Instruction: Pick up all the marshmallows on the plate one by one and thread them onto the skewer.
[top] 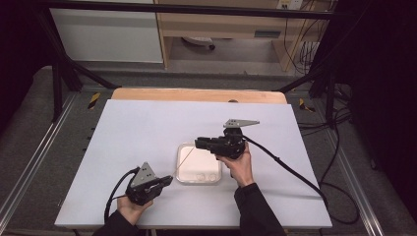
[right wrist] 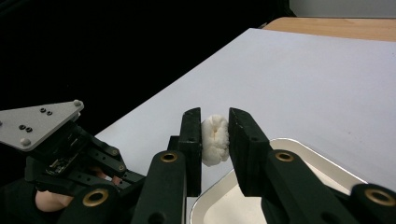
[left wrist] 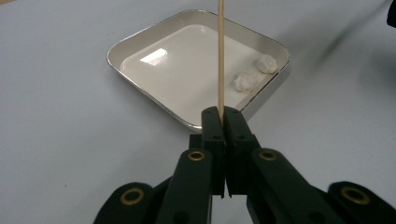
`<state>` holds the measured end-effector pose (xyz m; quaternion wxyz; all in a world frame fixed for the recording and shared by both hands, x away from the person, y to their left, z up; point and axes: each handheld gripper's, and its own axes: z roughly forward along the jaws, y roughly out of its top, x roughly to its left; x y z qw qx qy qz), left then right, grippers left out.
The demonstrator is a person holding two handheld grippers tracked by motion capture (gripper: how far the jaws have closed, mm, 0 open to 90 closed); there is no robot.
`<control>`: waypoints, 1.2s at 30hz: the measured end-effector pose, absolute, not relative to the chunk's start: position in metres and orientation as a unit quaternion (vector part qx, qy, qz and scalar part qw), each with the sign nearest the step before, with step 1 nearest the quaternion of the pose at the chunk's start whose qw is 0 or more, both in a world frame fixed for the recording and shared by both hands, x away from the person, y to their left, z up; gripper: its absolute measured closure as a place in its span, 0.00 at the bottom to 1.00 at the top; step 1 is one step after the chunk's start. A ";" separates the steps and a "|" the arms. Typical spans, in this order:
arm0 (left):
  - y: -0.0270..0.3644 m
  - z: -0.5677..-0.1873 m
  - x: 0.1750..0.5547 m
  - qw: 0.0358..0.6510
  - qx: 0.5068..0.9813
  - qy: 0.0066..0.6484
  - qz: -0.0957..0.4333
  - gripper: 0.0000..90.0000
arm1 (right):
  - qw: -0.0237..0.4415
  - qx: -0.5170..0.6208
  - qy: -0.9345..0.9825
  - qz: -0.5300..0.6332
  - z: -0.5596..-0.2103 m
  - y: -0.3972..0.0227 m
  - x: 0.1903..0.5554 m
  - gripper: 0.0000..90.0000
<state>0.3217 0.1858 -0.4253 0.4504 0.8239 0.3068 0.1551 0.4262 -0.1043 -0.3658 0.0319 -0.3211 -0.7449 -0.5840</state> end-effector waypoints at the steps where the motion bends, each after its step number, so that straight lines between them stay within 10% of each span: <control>1: 0.186 -0.425 0.322 0.451 0.824 0.307 0.155 0.98 | 0.032 -0.321 -0.745 -0.584 -0.366 -0.104 0.426 0.84; 36: 0.184 -0.430 0.321 0.445 0.820 0.325 0.155 0.99 | 0.051 -0.325 -0.725 -0.605 -0.383 -0.088 0.418 0.89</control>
